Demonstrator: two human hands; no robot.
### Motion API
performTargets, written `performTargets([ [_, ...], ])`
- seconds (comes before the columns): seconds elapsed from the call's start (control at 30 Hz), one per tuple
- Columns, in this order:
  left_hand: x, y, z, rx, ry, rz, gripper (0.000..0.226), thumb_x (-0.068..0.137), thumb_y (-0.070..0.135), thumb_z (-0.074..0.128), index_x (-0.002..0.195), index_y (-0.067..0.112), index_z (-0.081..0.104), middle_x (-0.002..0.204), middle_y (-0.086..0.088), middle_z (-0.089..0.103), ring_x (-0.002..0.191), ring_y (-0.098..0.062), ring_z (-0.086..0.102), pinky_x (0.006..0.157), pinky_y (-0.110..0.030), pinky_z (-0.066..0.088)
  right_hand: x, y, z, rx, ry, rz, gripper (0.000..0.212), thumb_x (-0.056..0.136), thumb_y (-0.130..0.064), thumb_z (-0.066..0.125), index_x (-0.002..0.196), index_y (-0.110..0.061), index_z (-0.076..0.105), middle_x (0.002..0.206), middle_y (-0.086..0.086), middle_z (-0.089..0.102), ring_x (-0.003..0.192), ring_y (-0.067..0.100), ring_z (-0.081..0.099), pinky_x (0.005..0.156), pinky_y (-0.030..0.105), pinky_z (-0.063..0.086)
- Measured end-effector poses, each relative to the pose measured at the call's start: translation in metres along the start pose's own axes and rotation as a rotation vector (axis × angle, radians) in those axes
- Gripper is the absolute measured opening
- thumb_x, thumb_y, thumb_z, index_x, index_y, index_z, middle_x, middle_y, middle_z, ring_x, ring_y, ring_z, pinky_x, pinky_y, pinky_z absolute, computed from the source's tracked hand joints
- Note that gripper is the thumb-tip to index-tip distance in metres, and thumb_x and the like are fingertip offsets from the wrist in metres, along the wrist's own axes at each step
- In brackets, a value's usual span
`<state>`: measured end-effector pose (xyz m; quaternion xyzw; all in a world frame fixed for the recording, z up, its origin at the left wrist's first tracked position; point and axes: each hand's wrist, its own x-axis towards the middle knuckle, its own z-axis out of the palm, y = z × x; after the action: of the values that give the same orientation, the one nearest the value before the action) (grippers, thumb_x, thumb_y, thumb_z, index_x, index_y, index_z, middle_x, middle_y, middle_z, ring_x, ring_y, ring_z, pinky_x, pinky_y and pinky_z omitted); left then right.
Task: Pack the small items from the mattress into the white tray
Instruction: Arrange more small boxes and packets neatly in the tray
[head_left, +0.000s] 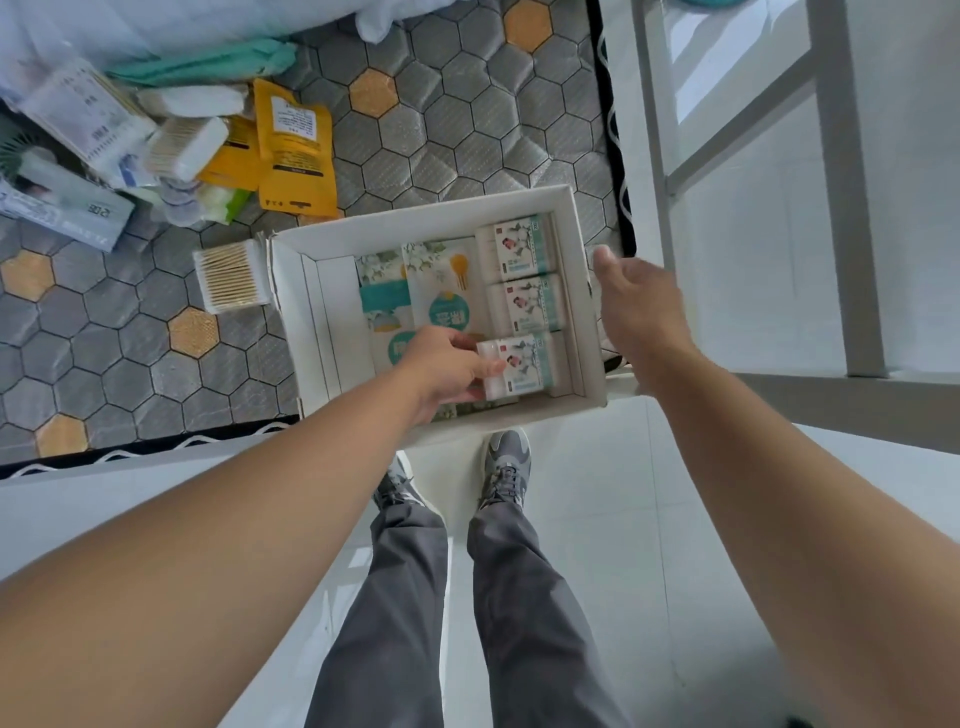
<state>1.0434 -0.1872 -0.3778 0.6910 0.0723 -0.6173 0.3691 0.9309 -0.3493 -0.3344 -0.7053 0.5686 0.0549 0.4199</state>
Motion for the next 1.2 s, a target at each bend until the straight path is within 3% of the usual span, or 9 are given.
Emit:
performTargets([
  [0.1, 0.008, 0.0, 0.014, 0.002, 0.009, 0.014, 0.022, 0.083, -0.002, 0.077, 0.091, 0.013, 0.064, 0.106, -0.011, 0.074, 0.1, -0.027, 0.072, 0.085, -0.043, 0.061, 0.002, -0.002, 0.005, 0.222, -0.257, 0.14, 0.056, 0.101, -0.065, 0.034, 0.083, -0.019, 0.062, 0.09, 0.006, 0.067, 0.087, 0.029, 0.065, 0.089, 0.041, 0.053],
  [0.17, 0.014, 0.0, 0.023, 0.006, 0.033, 0.017, 0.021, 0.082, 0.0, 0.079, 0.088, 0.014, 0.065, 0.105, -0.01, 0.074, 0.102, -0.028, 0.071, 0.089, -0.045, 0.06, 0.0, -0.002, 0.007, 0.348, -0.388, 0.237, 0.057, 0.098, -0.071, 0.03, 0.099, -0.029, 0.067, 0.112, 0.005, 0.071, 0.112, 0.03, 0.067, 0.102, 0.051, 0.052],
  [0.27, 0.022, -0.003, 0.032, 0.043, 0.116, 0.014, 0.026, 0.075, 0.004, 0.086, 0.095, 0.01, 0.07, 0.105, -0.009, 0.075, 0.099, -0.027, 0.072, 0.085, -0.044, 0.062, 0.0, 0.001, 0.01, 0.476, -0.497, 0.296, 0.054, 0.095, -0.076, 0.029, 0.094, -0.037, 0.067, 0.11, -0.001, 0.073, 0.109, 0.025, 0.069, 0.095, 0.047, 0.055],
  [0.4, 0.026, -0.003, 0.035, 0.149, 0.306, 0.067, 0.051, 0.066, 0.017, 0.093, 0.112, 0.008, 0.072, 0.104, -0.006, 0.076, 0.094, -0.026, 0.072, 0.086, -0.041, 0.061, 0.0, 0.005, 0.013, 0.477, -0.468, 0.269, 0.045, 0.099, -0.071, 0.025, 0.095, -0.038, 0.054, 0.085, -0.014, 0.056, 0.074, -0.001, 0.053, 0.065, 0.024, 0.045],
  [0.53, 0.026, -0.005, 0.038, 0.115, 0.364, 0.094, 0.047, 0.068, 0.015, 0.092, 0.111, 0.01, 0.073, 0.1, -0.004, 0.076, 0.094, -0.025, 0.072, 0.086, -0.041, 0.061, 0.0, 0.006, 0.017, 0.532, -0.47, 0.312, 0.066, 0.08, -0.089, 0.038, 0.102, -0.036, 0.072, 0.108, 0.002, 0.077, 0.099, 0.024, 0.073, 0.093, 0.052, 0.057],
  [0.73, 0.024, -0.008, 0.04, 0.027, 0.381, 0.086, 0.029, 0.072, 0.012, 0.09, 0.092, 0.022, 0.071, 0.099, -0.003, 0.076, 0.093, -0.023, 0.072, 0.085, -0.041, 0.062, -0.006, -0.002, 0.016, 0.478, -0.395, 0.274, 0.046, 0.101, -0.067, 0.028, 0.083, -0.034, 0.054, 0.08, -0.011, 0.055, 0.071, 0.006, 0.053, 0.077, 0.034, 0.038],
  [0.93, 0.014, -0.01, 0.035, 0.356, 0.483, 0.348, 0.035, 0.085, 0.028, 0.079, 0.115, 0.013, 0.07, 0.108, 0.003, 0.072, 0.098, -0.015, 0.067, 0.087, -0.03, 0.056, -0.005, -0.001, 0.021, 0.421, -0.278, 0.267, 0.075, 0.1, -0.069, 0.029, 0.14, -0.011, 0.056, 0.104, 0.0, 0.055, 0.092, 0.013, 0.046, 0.086, 0.035, 0.034],
  [1.1, 0.011, -0.014, 0.018, 0.687, 0.659, 0.503, 0.043, 0.089, 0.01, 0.062, 0.132, 0.008, 0.06, 0.137, -0.005, 0.054, 0.124, -0.023, 0.05, 0.105, -0.039, 0.047, -0.008, -0.003, 0.025, 0.277, -0.16, 0.153, 0.077, 0.102, -0.065, 0.024, 0.119, -0.001, 0.063, 0.094, 0.01, 0.066, 0.09, 0.029, 0.061, 0.085, 0.042, 0.047],
  [1.2, 0.012, -0.02, 0.009, 0.686, 0.664, 0.442, 0.054, 0.089, 0.006, 0.064, 0.141, 0.009, 0.052, 0.153, -0.006, 0.038, 0.138, -0.025, 0.038, 0.114, -0.038, 0.042, -0.01, -0.005, 0.028, 0.195, -0.099, 0.108, 0.066, 0.104, -0.062, 0.022, 0.073, -0.01, 0.048, 0.066, 0.004, 0.049, 0.066, 0.023, 0.049, 0.057, 0.033, 0.039],
])
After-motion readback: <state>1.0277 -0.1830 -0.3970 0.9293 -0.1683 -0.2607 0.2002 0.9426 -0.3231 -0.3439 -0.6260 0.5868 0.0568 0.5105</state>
